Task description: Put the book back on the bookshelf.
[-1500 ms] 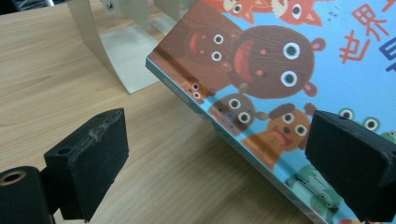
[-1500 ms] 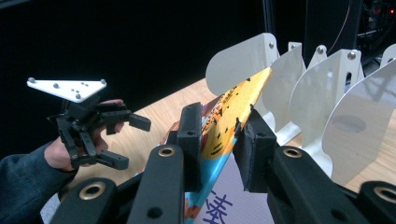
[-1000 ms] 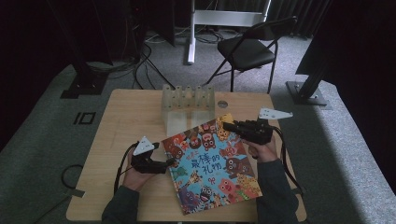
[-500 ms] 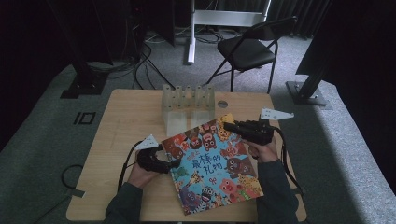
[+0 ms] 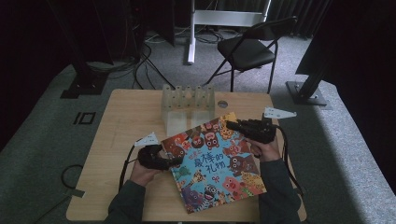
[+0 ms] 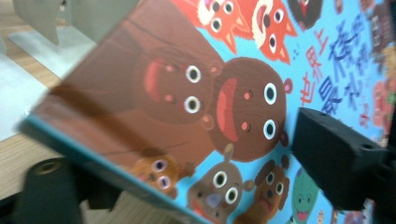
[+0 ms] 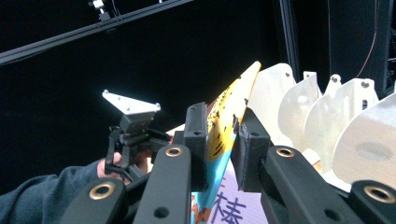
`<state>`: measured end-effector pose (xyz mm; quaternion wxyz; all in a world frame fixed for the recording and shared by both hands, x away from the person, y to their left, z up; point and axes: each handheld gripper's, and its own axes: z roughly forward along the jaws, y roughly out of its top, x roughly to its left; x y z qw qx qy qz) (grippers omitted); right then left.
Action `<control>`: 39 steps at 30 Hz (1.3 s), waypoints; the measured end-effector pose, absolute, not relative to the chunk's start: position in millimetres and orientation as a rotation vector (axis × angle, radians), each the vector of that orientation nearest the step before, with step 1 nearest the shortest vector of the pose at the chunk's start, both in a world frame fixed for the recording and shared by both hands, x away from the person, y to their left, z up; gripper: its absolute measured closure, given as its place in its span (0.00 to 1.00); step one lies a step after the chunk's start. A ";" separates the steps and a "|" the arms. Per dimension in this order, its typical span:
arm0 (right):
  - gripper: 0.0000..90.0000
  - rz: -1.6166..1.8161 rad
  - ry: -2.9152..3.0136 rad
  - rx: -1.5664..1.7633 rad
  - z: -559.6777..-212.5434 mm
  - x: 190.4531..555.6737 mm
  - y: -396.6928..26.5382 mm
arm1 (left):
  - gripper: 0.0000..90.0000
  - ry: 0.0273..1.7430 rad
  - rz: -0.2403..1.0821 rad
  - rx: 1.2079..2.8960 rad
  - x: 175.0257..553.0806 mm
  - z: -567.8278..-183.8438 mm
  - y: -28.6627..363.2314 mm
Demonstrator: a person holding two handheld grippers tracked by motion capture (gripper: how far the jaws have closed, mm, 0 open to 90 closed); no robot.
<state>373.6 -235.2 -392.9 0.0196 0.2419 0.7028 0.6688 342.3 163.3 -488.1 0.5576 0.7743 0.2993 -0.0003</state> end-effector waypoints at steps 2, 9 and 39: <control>0.85 2.057 2.188 0.744 -392.3 374.2 -236.2 | 0.28 0.702 -0.022 1.811 343.2 -487.2 167.5; 0.76 1.875 2.224 0.783 -389.8 373.8 -235.5 | 0.41 0.675 -0.028 1.790 343.1 -481.5 174.5; 0.64 1.650 2.046 0.822 -382.8 367.1 -232.1 | 0.78 0.571 0.295 1.737 335.3 -399.0 183.9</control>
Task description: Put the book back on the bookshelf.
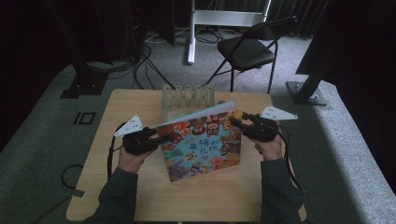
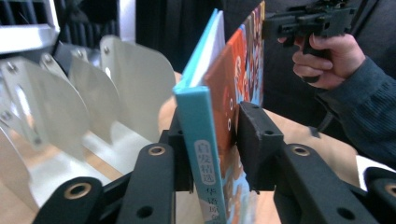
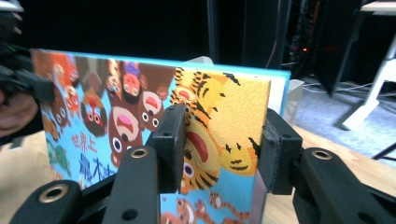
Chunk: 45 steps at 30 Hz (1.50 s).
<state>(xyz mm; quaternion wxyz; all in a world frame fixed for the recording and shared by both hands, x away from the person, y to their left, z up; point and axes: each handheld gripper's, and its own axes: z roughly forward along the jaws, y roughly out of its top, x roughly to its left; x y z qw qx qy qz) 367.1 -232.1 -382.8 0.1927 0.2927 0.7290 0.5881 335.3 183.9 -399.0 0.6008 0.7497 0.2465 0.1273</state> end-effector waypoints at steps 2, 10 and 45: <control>0.64 1.636 2.038 0.810 -382.6 366.2 -231.4 | 0.79 0.558 0.341 1.743 333.6 -395.6 183.8; 0.64 1.664 2.026 0.774 -386.7 363.8 -233.3 | 0.80 0.497 0.357 1.743 329.0 -397.0 185.0; 0.58 1.626 1.982 0.917 -423.2 362.0 -268.8 | 0.68 0.469 0.337 1.732 332.2 -417.8 156.7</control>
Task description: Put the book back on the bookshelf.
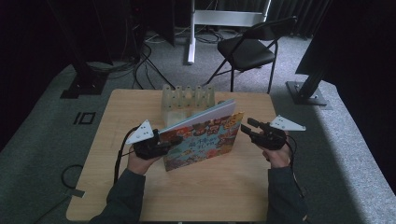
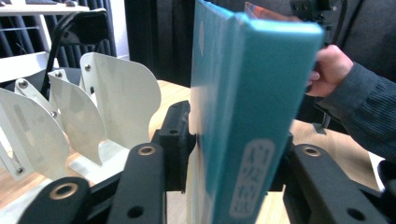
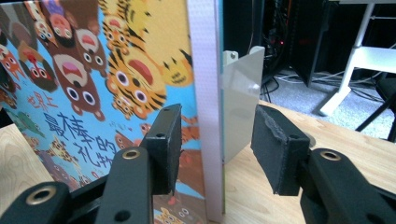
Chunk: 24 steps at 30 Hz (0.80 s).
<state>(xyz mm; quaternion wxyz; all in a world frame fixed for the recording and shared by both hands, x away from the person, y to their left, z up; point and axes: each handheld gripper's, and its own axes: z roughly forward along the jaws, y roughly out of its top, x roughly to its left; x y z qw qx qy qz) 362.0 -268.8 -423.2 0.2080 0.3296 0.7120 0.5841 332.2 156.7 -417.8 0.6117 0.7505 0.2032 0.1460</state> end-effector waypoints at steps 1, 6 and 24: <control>0.58 1.623 1.982 0.922 -424.3 361.8 -270.2 | 0.67 0.468 0.338 1.733 332.2 -418.0 155.6; 0.59 1.610 1.971 0.951 -431.5 360.4 -276.2 | 0.72 0.466 0.371 1.735 331.6 -420.6 149.2; 0.59 1.528 1.987 1.010 -451.4 360.3 -281.3 | 0.88 0.431 0.398 1.712 320.7 -425.5 143.3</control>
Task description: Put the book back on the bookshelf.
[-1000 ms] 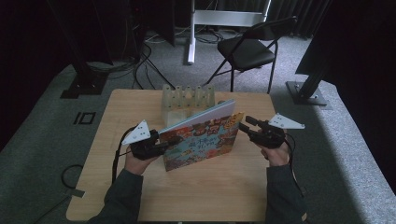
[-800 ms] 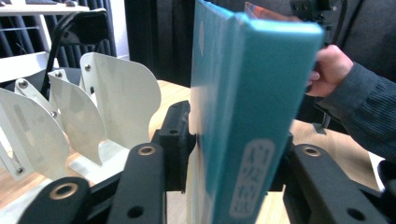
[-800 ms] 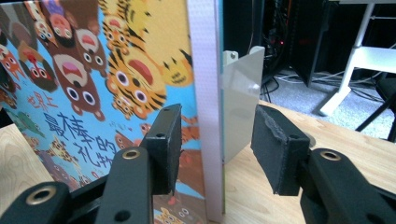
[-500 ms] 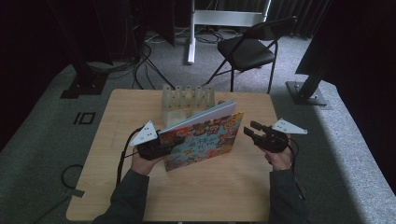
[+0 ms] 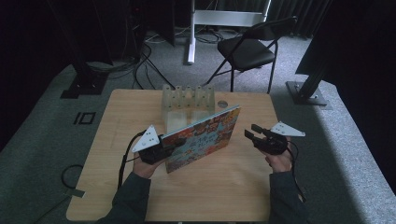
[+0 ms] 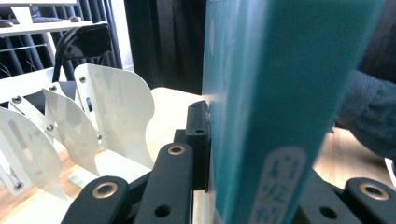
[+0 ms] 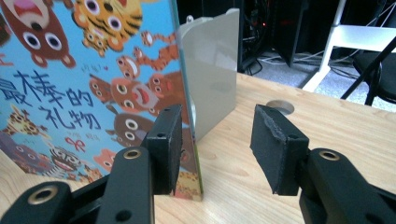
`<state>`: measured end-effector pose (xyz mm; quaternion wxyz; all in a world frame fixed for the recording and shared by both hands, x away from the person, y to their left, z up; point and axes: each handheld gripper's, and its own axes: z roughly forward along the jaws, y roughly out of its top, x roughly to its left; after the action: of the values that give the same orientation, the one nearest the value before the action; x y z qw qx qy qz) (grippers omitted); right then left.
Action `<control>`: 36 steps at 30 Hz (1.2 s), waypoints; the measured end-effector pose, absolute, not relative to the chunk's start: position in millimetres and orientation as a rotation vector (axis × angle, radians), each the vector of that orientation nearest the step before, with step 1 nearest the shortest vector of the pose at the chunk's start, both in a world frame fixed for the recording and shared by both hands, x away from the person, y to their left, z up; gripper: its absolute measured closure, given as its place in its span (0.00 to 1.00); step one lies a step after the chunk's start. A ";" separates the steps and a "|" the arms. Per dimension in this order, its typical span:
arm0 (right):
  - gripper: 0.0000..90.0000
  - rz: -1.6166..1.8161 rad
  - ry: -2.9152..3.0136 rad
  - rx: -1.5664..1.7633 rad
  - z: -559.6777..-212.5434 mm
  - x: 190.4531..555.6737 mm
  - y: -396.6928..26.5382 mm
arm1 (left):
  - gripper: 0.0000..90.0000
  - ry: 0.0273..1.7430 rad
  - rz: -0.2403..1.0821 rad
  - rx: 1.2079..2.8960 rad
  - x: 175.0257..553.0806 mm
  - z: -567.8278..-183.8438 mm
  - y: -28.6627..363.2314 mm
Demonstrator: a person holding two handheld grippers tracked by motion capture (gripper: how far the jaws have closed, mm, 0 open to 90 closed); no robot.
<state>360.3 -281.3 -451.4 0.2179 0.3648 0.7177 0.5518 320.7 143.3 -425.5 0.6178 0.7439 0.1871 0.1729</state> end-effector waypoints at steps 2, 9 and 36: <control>0.59 1.510 1.999 1.013 -454.3 359.9 -281.2 | 0.87 0.428 0.382 1.695 321.3 -427.8 143.5; 0.58 1.504 2.009 1.041 -464.8 357.5 -284.0 | 0.83 0.430 0.362 1.671 323.8 -436.3 135.3; 0.56 1.404 2.067 1.139 -500.8 355.5 -292.3 | 0.85 0.461 0.408 1.639 323.4 -454.5 128.7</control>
<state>355.5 -292.3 -500.8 0.1964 0.4066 0.7381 0.5013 323.4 128.7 -454.5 0.6407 0.7189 0.2020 0.1788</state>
